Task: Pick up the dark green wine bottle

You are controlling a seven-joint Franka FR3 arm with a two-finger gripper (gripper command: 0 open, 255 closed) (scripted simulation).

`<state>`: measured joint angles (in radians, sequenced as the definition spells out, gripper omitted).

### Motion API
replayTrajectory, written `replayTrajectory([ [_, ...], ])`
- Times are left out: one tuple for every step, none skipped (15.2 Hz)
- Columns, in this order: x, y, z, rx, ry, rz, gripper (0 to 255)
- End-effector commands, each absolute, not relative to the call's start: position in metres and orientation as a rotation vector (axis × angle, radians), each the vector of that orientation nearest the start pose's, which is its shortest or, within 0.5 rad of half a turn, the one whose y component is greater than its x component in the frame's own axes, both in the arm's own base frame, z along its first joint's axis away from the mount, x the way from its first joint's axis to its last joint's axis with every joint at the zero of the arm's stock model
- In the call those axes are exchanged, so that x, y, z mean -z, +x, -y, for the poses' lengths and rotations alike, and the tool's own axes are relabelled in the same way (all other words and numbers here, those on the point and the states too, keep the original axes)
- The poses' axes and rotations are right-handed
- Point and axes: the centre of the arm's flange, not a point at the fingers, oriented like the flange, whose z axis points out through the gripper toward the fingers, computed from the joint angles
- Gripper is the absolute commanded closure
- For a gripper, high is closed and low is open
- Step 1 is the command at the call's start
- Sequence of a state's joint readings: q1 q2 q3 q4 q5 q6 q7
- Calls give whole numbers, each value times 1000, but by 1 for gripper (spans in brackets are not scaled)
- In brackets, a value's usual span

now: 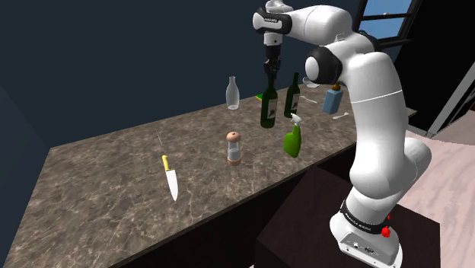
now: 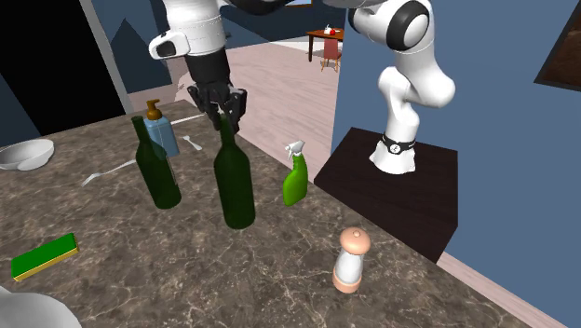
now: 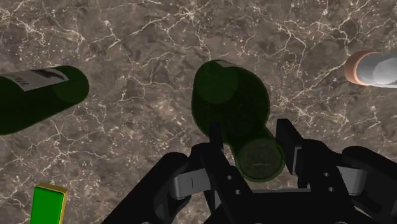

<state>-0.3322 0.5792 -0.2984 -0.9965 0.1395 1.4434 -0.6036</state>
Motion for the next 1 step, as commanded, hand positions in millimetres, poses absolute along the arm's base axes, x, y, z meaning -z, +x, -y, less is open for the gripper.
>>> replayTrajectory([
  [-529, 606, 344, -163, -3093, 31, 255],
])
